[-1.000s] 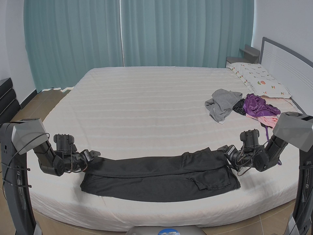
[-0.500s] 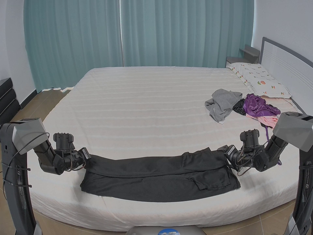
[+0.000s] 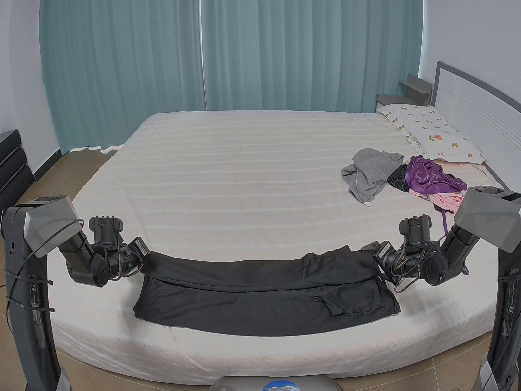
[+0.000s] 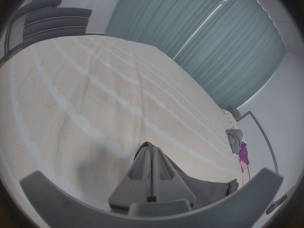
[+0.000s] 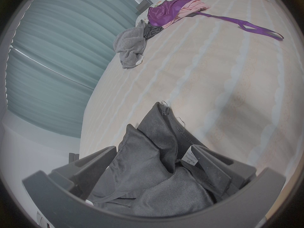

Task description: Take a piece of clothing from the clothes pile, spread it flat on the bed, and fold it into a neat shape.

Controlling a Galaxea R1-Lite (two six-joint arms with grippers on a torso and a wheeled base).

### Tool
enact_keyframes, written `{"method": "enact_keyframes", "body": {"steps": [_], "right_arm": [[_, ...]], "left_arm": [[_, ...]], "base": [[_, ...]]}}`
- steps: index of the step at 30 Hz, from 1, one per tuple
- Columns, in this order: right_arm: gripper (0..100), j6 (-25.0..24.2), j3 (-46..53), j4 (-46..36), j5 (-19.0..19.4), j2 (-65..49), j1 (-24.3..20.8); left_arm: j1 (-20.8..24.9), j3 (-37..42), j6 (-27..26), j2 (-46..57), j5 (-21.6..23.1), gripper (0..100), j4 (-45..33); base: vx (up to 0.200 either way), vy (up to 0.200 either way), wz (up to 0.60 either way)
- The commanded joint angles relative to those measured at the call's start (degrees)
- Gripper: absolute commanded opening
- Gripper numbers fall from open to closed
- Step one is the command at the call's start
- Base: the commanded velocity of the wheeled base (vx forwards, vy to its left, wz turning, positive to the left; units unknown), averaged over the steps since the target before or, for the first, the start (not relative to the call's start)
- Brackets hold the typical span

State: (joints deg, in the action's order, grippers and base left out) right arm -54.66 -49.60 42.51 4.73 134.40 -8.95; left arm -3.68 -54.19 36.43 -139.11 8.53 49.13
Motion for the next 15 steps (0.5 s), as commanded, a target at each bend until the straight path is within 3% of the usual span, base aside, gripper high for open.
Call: {"method": "enact_keyframes", "body": {"steps": [1, 10, 11, 15], "right_arm": [[100, -0.01, 0.03, 0.03, 0.02, 0.07, -0.02], [100, -0.01, -0.05, 0.03, 0.02, -0.10, 0.16], [100, -0.01, -0.05, 0.03, 0.02, -0.10, 0.16], [100, 0.79, 0.03, 0.03, -0.34, -0.19, 0.86]], "left_arm": [[-0.01, -0.31, 0.14, -0.82, -0.27, 0, 0.09], [0.34, -0.57, -0.13, -1.43, -2.38, 0, 0.09], [0.34, -0.57, -0.13, -1.43, -2.38, 100, 0.09], [0.34, -0.48, -0.04, -1.34, -2.47, 100, 0.09]], "base": [[0.000, 0.000, 0.00], [0.000, 0.000, 0.00], [0.000, 0.000, 0.00], [0.000, 0.000, 0.00]]}}
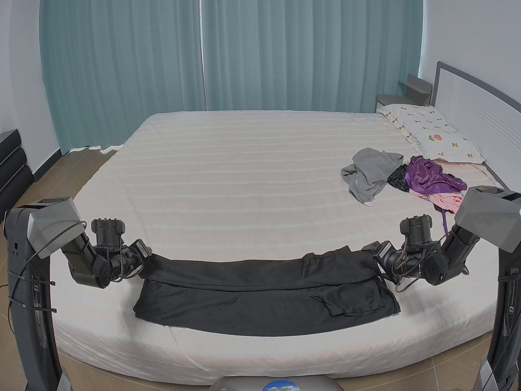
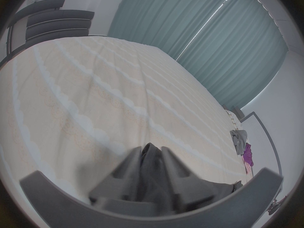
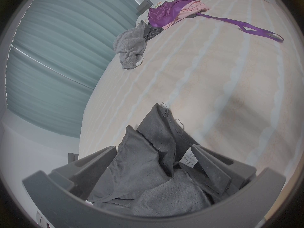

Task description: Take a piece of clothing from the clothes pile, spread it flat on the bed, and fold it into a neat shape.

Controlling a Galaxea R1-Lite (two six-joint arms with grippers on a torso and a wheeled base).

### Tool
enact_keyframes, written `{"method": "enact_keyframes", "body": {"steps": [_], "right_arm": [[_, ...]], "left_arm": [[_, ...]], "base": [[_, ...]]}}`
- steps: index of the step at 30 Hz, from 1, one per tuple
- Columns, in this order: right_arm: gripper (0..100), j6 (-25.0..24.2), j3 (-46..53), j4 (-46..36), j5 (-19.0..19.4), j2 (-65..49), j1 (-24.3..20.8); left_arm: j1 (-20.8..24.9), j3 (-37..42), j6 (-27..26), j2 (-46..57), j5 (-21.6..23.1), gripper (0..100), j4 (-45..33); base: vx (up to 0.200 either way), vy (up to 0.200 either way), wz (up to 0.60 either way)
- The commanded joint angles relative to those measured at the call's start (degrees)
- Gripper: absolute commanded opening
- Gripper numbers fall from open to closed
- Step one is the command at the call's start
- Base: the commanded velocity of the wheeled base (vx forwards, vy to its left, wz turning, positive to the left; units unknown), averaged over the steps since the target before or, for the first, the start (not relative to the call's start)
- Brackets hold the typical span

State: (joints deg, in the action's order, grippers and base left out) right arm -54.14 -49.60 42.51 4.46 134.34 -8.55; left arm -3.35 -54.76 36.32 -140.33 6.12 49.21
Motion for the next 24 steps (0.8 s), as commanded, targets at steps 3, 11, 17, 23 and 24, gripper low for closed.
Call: {"method": "enact_keyframes", "body": {"steps": [3, 11, 17, 23, 24], "right_arm": [[100, 0.26, -0.05, -0.06, 0.11, -0.31, 0.64], [100, 6.41, -0.58, -0.06, 0.11, 2.15, 0.11], [100, 8.96, -1.02, -0.06, 0.20, 3.21, -0.68], [0, 12.74, -2.34, 0.21, 0.11, 5.67, -0.86], [0, 13.09, -2.52, 0.47, 0.02, 5.93, -0.77]], "left_arm": [[-0.08, 0.44, 0.42, 0.05, -0.06, 100, 0.01], [-0.78, 1.15, 4.47, 1.02, -0.06, 100, -0.08], [-1.75, 1.32, 4.47, 1.37, 0.03, 100, -0.17], [-1.92, 1.59, 4.47, 1.37, 0.03, 100, -0.08], [-1.92, 1.59, 4.47, 1.37, 0.03, 100, -0.08]], "base": [[0.000, 0.000, 0.00], [0.000, 0.000, 0.00], [0.000, 0.000, 0.00], [0.000, 0.000, 0.00], [0.000, 0.000, 0.00]]}}
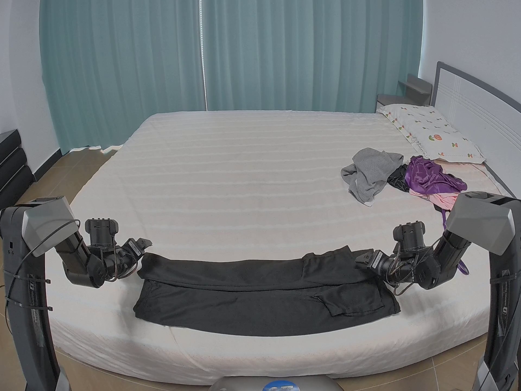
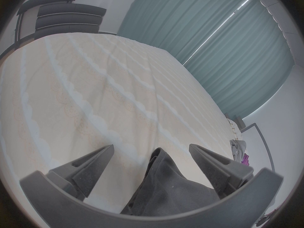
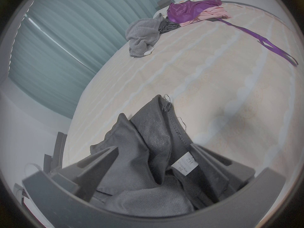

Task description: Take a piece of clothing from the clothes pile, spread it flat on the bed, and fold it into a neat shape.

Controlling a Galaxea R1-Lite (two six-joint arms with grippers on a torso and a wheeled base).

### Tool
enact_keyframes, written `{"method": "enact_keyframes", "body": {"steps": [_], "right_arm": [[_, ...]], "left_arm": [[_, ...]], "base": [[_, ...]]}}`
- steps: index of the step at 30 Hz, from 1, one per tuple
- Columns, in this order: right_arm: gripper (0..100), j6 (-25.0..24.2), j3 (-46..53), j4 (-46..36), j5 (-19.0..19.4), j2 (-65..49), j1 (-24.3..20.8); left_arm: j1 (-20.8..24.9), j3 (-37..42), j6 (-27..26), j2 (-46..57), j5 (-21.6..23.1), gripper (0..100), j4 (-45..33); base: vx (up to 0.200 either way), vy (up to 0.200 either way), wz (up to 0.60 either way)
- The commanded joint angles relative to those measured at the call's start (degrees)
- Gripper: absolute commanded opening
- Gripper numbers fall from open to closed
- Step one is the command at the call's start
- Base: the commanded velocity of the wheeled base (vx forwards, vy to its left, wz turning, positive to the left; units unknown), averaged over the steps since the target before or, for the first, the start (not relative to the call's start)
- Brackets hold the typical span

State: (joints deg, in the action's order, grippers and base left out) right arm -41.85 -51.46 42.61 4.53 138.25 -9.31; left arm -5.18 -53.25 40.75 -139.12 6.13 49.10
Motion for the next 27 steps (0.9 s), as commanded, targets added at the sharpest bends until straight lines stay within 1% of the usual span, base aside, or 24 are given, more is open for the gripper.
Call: {"method": "enact_keyframes", "body": {"steps": [1, 6, 12, 25, 26, 27], "right_arm": [[0, 0.98, -0.57, 0.81, -0.14, 2.11, 0.00], [0, 1.07, 1.36, 3.10, -0.23, 1.05, 0.17], [0, 1.07, 4.00, 3.71, -0.40, -0.18, 0.44], [0, 0.98, 4.08, 5.29, -0.32, 0.61, 1.49], [100, 0.81, 4.08, 5.29, -0.32, 0.53, 1.49], [100, 0.81, 4.08, 5.29, -0.32, 0.53, 1.49]], "left_arm": [[-0.18, 0.07, 0.03, 0.16, 0.02, 100, -0.06], [-0.09, 0.34, 0.03, 0.16, 0.02, 100, 0.03], [-0.09, 0.43, 0.03, 0.16, 0.02, 100, 0.03], [-0.09, 0.87, -0.06, 0.43, 0.02, 100, 0.03], [-0.09, 0.95, -0.06, 0.87, 0.02, 100, -0.15], [-0.09, 0.95, -0.06, 0.87, 0.02, 100, -0.15]], "base": [[0.000, 0.000, 0.00], [0.000, 0.000, 0.00], [0.000, 0.000, 0.00], [0.000, 0.000, 0.00], [0.000, 0.000, 0.00], [0.000, 0.000, 0.00]]}}
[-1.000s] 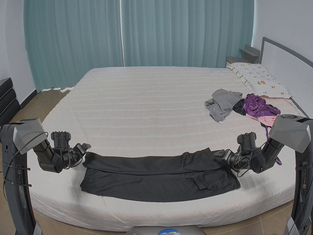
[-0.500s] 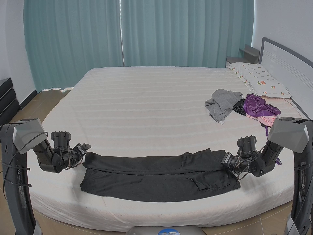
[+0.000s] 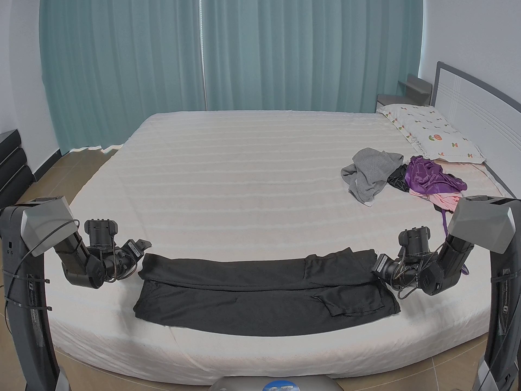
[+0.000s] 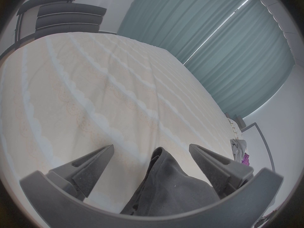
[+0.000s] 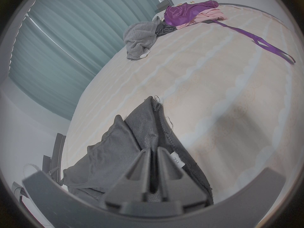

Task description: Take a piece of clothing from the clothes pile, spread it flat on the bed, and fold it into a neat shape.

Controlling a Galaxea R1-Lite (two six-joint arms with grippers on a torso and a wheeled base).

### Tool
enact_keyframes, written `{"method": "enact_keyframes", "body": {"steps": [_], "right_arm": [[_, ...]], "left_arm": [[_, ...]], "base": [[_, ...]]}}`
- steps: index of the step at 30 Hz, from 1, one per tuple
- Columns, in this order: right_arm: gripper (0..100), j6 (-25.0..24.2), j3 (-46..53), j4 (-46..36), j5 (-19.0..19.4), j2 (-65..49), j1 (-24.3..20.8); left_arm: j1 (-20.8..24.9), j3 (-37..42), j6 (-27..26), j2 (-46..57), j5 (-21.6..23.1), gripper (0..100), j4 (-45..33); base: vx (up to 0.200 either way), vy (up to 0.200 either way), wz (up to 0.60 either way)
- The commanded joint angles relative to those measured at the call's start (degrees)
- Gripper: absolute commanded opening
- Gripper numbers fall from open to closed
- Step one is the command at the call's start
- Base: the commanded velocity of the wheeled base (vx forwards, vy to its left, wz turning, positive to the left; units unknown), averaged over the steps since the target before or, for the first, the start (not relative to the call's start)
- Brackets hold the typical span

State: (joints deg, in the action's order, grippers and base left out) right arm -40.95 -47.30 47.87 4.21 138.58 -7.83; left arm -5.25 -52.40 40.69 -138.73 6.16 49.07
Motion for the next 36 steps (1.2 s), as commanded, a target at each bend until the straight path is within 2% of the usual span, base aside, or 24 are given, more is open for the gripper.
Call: {"method": "enact_keyframes", "body": {"steps": [1, 5, 11, 15, 20, 24, 29, 36], "right_arm": [[100, -0.45, -0.07, 0.03, 0.10, -0.15, 0.00], [100, -1.50, 1.33, 0.12, 0.45, -2.35, 0.71], [100, -8.62, 7.31, 0.12, 1.24, -10.97, 0.88], [100, -11.17, 10.30, 0.12, 1.95, -13.87, 0.71], [100, -14.51, 12.93, 0.03, 3.70, -15.80, -0.08], [100, -16.80, 13.73, 0.12, 6.43, -14.92, 0.71], [100, -17.32, 14.87, 0.12, 7.92, -14.48, 1.32], [100, -17.24, 15.22, 0.12, 7.92, -13.95, 1.06]], "left_arm": [[-0.02, 0.45, 0.09, 1.09, 0.00, 100, -0.20], [-0.11, 3.88, 0.09, 4.52, 0.88, 100, 0.24], [-0.20, 13.28, 0.70, 11.90, 2.02, 100, 0.33], [0.42, 16.71, 2.64, 12.87, 2.28, 100, 0.42], [1.12, 20.40, 4.66, 13.40, 2.28, 100, 1.56], [1.30, 23.30, 4.57, 12.96, 2.19, 100, 4.90], [2.62, 24.80, 4.04, 11.55, 1.40, 100, 7.18], [4.55, 28.14, 2.11, 10.94, 0.17, 100, 9.47]], "base": [[0.000, 0.000, 0.00], [0.000, 0.000, 0.00], [0.000, 0.000, 0.00], [0.000, 0.000, 0.00], [-0.200, 0.000, 0.00], [-0.050, 0.000, 0.00], [0.000, 0.000, 0.00], [0.000, 0.000, 0.00]]}}
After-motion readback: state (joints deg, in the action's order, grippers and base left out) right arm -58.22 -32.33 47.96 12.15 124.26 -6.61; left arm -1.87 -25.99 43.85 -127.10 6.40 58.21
